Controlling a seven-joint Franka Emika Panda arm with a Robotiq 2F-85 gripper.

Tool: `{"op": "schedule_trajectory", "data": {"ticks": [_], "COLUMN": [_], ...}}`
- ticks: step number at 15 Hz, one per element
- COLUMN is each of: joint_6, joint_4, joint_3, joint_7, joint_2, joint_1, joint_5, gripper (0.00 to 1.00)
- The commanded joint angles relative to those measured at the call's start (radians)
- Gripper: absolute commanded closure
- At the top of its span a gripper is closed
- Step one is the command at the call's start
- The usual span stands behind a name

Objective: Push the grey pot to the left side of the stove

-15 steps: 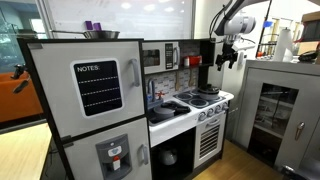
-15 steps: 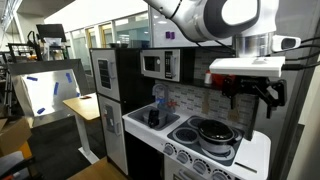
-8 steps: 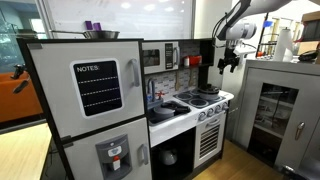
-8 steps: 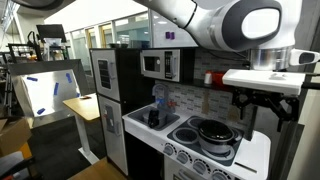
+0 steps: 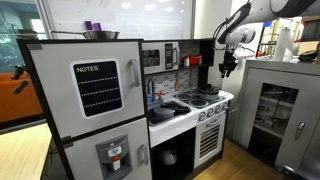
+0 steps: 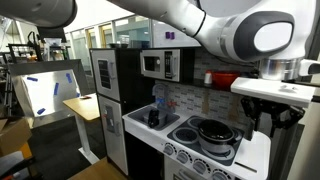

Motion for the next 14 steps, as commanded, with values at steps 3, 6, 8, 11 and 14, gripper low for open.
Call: {"op": "schedule_trajectory", "data": {"ticks": [3,6,8,11,14], "joint_6": [-0.06,-0.073,-0.074,-0.062,-0.046], "joint_4": [0.105,0.113,0.103,0.086,0.062], "joint_3": [0.034,0.045,0.05,0.061,0.074], "joint_7": [-0.009,-0.013,-0.014,-0.022,-0.029], "joint_2": [0.067,0.085,0.088,0.091,0.089], "joint_1": [-0.028,-0.034,-0.035,-0.04,-0.046], "joint_5": [0.033,0.047,0.059,0.078,0.095], "gripper": [1.0,1.0,1.0,1.0,1.0]}}
